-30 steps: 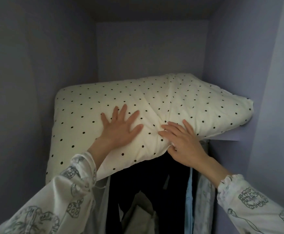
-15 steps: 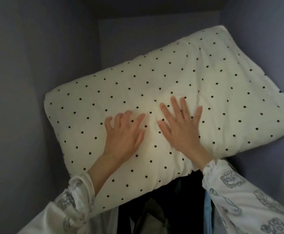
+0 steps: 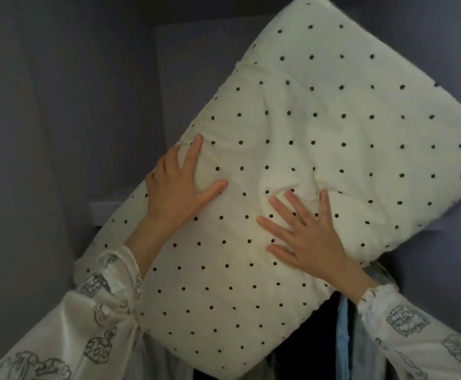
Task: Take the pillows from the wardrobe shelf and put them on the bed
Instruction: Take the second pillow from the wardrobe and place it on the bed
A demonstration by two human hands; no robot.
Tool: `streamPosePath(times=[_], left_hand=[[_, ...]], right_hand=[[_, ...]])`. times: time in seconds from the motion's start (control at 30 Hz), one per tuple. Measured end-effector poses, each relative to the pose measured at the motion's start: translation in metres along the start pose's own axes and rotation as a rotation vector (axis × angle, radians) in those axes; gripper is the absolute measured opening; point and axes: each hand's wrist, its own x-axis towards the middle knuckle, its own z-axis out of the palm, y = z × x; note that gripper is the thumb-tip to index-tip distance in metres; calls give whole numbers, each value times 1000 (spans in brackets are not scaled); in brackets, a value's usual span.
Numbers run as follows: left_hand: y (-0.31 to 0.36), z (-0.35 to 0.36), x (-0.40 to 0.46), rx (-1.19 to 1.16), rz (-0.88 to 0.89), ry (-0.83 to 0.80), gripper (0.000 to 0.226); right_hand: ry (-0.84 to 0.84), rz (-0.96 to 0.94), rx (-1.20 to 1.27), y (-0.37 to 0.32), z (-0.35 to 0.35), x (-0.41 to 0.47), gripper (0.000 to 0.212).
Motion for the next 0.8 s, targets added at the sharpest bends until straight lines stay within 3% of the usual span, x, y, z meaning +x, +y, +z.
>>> streamPosePath(times=[0.2, 0.3, 0.43, 0.6, 0.7, 0.8], left_hand=[[-11, 29, -52, -216, -374, -90, 93], [-3, 35, -56, -226, -465, -58, 92], [-3, 39, -53, -204, -493, -68, 93], [-2, 40, -50, -220, -495, -107, 94], [-4, 35, -49, -248, -479, -134, 97], [-8, 30, -44, -258, -441, -166, 102]], right_hand=[[-138, -295, -11, 38, -19, 30, 59], [-217, -229, -16, 44, -32, 38, 62], [-207, 228, 29, 46, -44, 7, 70], [-145, 1179, 446, 36, -48, -38, 96], [-6, 1344, 666, 20, -43, -34, 99], [54, 1436, 688, 20, -41, -29, 102]])
